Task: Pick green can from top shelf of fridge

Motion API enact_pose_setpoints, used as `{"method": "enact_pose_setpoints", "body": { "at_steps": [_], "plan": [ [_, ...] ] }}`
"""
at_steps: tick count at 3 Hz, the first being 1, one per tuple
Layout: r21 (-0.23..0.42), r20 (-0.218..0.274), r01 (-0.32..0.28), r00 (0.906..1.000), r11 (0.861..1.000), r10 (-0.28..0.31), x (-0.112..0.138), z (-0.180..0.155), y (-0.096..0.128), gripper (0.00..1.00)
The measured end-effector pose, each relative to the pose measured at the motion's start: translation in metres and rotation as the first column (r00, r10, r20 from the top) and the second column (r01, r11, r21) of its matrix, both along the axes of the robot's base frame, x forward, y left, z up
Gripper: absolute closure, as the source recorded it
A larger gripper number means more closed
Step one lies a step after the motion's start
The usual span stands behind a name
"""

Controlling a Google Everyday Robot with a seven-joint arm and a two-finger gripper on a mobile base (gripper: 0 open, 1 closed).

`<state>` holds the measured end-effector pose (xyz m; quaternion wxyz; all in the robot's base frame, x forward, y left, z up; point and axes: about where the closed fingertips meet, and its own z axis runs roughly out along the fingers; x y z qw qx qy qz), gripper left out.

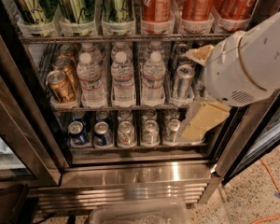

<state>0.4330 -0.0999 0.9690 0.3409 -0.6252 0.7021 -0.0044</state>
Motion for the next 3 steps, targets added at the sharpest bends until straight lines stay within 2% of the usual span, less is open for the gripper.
{"method": "enact_pose_setpoints", "body": {
  "at_steps": [2, 3],
  "plan": [
    [0.02, 0.009, 0.02, 0.9998, 1.0, -0.02, -0.004, 0.007, -0.001, 0.0],
    [0.117, -0.002, 0.076, 0.9971, 0.99, -0.076, -0.004, -0.007, 0.015, 0.0]
  ]
}}
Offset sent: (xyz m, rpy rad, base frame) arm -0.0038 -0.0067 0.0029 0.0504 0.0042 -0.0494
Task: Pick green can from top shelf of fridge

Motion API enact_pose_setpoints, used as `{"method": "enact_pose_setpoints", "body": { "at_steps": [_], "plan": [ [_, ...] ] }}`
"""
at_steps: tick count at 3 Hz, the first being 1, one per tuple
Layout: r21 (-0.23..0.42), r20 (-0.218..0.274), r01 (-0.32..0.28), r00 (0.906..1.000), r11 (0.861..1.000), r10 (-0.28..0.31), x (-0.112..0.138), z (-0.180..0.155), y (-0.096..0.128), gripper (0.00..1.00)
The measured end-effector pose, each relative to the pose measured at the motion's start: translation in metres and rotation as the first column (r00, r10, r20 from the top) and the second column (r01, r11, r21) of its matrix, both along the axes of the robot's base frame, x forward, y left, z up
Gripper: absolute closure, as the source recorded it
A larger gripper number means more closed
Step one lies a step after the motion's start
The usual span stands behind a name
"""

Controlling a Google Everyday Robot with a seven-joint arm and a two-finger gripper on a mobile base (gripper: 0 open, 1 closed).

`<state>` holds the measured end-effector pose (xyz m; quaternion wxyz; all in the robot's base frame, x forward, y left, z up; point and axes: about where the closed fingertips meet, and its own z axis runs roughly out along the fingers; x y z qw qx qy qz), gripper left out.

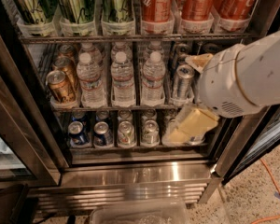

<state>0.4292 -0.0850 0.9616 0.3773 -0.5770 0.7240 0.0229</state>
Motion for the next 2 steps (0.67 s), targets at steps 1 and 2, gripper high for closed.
{"method": "enact_pose_setpoints", "body": {
  "at_steps": [1, 2],
  "plan": [
    [0.109, 0.051, 0.039, 0.9977, 0.993, -0.044, 0.027, -0.004, 0.034, 0.0],
    [0.184, 0.122, 0.039, 0.9906, 0.982, -0.062, 0.056, 0.01, 0.073, 0.0]
  ]
}}
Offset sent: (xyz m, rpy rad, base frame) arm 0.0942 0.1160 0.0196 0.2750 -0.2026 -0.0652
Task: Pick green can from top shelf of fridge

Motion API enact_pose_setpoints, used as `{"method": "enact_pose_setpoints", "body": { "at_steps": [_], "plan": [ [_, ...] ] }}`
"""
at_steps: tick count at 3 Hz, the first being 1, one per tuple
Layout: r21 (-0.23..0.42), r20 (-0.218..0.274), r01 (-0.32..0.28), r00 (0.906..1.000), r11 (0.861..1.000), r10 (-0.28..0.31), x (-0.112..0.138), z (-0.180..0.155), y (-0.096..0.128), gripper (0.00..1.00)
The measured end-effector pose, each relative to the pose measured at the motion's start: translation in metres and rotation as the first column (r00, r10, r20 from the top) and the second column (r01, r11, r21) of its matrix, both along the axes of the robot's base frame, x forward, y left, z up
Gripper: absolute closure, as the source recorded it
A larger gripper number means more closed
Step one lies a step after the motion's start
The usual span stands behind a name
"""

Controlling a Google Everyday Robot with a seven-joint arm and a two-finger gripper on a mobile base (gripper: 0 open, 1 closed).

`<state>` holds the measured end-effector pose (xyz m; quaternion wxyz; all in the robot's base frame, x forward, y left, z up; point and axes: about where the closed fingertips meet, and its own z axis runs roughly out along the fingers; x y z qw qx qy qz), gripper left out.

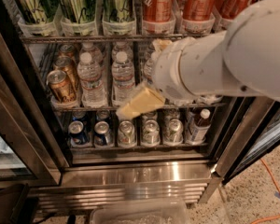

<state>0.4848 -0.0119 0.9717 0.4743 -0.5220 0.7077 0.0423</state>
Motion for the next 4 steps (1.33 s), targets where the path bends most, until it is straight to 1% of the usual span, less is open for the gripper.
{"method": "enact_pose_setpoints", "body": {
  "at_steps": [1, 3, 4],
  "plan": [
    [0.065, 0.052, 0.009, 0.9986, 0.998, -0.013, 0.025, 0.019, 0.029, 0.0],
    [0.082, 0.066, 0.015, 0.9976, 0.997, -0.02, 0.024, 0.027, 0.033, 0.0],
    [0.19, 0.06, 0.0, 0.9982, 0.982, -0.011, 0.03, 0.025, 0.065, 0.0]
  ]
}}
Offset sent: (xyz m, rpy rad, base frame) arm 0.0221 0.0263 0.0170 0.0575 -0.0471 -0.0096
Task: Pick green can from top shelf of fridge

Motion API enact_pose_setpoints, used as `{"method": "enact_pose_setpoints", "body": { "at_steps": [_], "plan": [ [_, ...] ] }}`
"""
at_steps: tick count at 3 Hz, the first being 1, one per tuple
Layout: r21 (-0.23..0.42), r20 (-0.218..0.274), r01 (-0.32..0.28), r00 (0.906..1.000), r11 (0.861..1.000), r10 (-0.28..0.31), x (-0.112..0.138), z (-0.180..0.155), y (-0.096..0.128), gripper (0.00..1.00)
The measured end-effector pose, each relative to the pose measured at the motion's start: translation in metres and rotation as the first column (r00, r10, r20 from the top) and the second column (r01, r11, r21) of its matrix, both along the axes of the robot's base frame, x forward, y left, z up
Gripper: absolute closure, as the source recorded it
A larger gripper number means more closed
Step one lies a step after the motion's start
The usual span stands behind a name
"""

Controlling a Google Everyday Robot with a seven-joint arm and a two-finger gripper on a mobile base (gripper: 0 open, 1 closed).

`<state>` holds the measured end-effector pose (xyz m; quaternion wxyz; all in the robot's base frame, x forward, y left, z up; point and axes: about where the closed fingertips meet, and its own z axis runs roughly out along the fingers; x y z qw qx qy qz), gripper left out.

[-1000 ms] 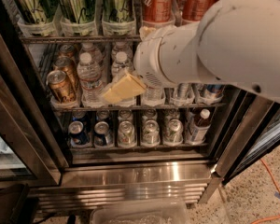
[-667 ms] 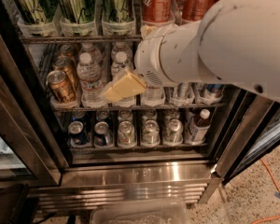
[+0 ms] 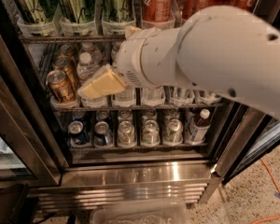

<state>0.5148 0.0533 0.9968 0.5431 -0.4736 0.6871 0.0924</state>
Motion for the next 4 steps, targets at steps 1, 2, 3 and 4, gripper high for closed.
{"method": "enact_pose_setpoints", "body": {
  "at_steps": [1, 2, 3, 4],
  "plan": [
    [0.111, 0.018, 0.039, 0.999, 0.993, -0.042, 0.01, 0.01, 0.022, 0.0],
    [0.202, 0.007, 0.099, 0.9947, 0.974, -0.102, 0.012, 0.018, 0.029, 0.0],
    [0.284, -0.009, 0.16, 0.9864, 0.945, -0.164, 0.014, 0.026, 0.026, 0.0],
    [0.347, 0.013, 0.22, 0.9707, 0.912, -0.24, 0.013, 0.036, 0.01, 0.0]
  ]
}}
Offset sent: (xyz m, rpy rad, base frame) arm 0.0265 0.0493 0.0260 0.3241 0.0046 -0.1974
